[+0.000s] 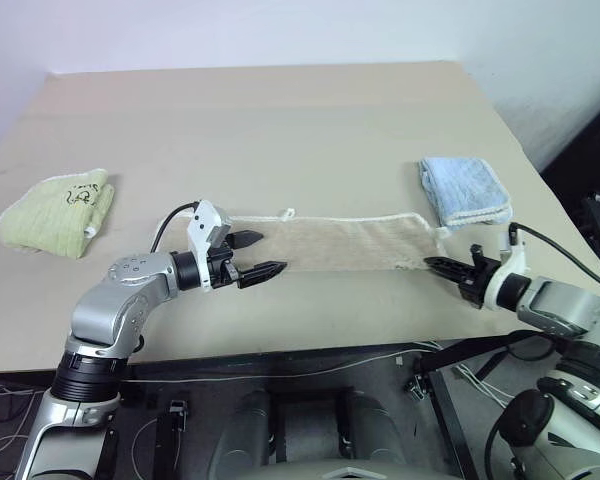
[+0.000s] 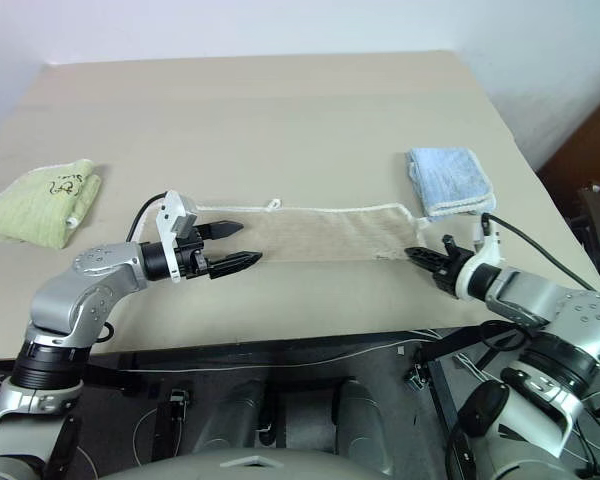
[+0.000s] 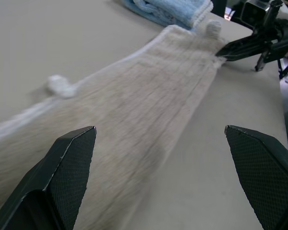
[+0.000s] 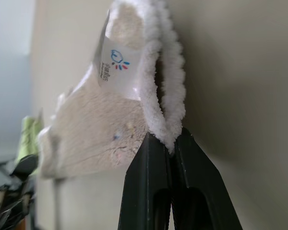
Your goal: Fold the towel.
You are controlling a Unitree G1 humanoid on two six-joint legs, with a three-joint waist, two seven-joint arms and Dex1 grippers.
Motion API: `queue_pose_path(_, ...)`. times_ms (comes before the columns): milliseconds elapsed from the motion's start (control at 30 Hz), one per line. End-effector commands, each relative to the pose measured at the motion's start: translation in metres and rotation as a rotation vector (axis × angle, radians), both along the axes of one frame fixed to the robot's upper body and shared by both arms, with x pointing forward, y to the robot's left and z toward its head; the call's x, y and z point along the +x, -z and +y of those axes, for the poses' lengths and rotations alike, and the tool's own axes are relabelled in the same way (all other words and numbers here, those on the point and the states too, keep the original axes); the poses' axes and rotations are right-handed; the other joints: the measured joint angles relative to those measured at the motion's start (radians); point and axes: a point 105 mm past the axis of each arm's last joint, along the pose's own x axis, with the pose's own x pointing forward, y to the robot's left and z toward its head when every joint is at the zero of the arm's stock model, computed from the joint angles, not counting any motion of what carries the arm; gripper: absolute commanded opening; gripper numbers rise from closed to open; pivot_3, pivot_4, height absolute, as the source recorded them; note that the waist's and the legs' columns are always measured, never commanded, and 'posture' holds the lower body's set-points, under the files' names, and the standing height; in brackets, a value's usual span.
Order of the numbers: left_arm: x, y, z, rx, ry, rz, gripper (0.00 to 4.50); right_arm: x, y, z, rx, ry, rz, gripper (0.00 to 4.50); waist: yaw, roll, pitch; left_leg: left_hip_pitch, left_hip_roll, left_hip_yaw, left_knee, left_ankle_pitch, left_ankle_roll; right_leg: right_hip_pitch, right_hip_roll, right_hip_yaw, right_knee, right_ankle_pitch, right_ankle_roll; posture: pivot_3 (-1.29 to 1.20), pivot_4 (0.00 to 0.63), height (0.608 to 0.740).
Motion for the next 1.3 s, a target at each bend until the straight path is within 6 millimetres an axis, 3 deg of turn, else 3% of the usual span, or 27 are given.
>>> queue_pose_path(33,0.0,-0.006,0.0,-0.027,-0.003,-0.02,4.5,0.0,-0.008,-0.012,-0.126,0.042,-0.027,0.03,0.0,0.0,0.0,0.0,0.0,0.0,0.0,0.0,0.0,0.0,0.0,0.0,0.0,0.0,0.0,0.0,0.15,0.74)
queue_pose_path(100,0.0,-0.001,0.0,-0.008,-0.002,-0.02,4.5,0.002,-0.013,-0.007,-0.163,0.02,-0.056,0.03,-0.001,0.0,0.0,0.0,0.0,0.0,0.0,0.0,0.0,0.0,0.002,0.0,0.0,0.0,0.001,0.0,0.15,0.74)
queue_pose_path(300,-0.001,0.002,0.004,-0.008,-0.001,-0.015,4.5,0.019,-0.067,0.031,-0.239,-0.107,-0.28,0.03,-0.004,0.001,0.0,0.0,0.001,0.001,0.001,0.0,0.0,-0.001,0.004,0.001,0.001,0.0,0.001,0.0,0.15,0.74)
queue_pose_path(433,0.0,0.006,0.006,0.01,-0.008,-0.018,4.5,0.021,-0.1,0.073,-0.276,-0.274,-0.419,0.03,-0.003,0.002,0.001,0.0,0.003,0.001,0.0,0.0,0.0,-0.002,0.006,0.001,0.001,0.0,0.001,0.0,0.15,0.74)
queue_pose_path(500,0.0,0.008,0.006,0.014,-0.003,-0.016,4.5,0.019,-0.106,0.087,-0.303,-0.349,-0.454,0.03,-0.002,0.002,0.001,-0.001,0.003,0.001,0.0,0.0,0.0,-0.003,0.006,0.001,0.001,0.0,0.001,0.0,0.15,0.74)
queue_pose_path(633,-0.003,0.012,0.006,0.019,0.004,-0.012,4.5,0.01,-0.106,0.13,-0.379,-0.545,-0.516,0.03,-0.002,0.002,0.0,-0.003,0.003,0.001,0.0,0.0,0.0,-0.004,0.005,0.001,0.001,0.0,0.001,0.0,0.15,0.74)
queue_pose_path(800,0.002,0.008,0.007,0.022,-0.023,-0.064,4.5,0.004,-0.091,0.16,-0.419,-0.689,-0.532,0.03,-0.001,0.002,0.0,-0.004,0.003,0.001,0.0,0.0,0.0,-0.006,0.004,0.001,0.001,0.0,0.001,0.0,0.15,0.74)
queue_pose_path(967,0.002,0.007,0.004,0.023,-0.023,-0.08,4.5,0.013,-0.073,0.179,-0.456,-0.728,-0.524,0.03,-0.003,0.001,0.0,-0.005,0.003,0.001,0.0,0.0,0.0,-0.008,0.003,0.001,0.002,0.0,0.001,0.0,0.15,0.74)
queue_pose_path(1300,-0.001,0.006,0.009,0.063,-0.038,-0.098,4.5,0.021,-0.061,0.199,-0.447,-0.773,-0.576,0.03,-0.002,0.001,0.0,-0.006,0.003,0.001,0.0,0.0,0.0,-0.009,0.003,0.001,0.002,0.001,0.001,0.0,0.15,0.74)
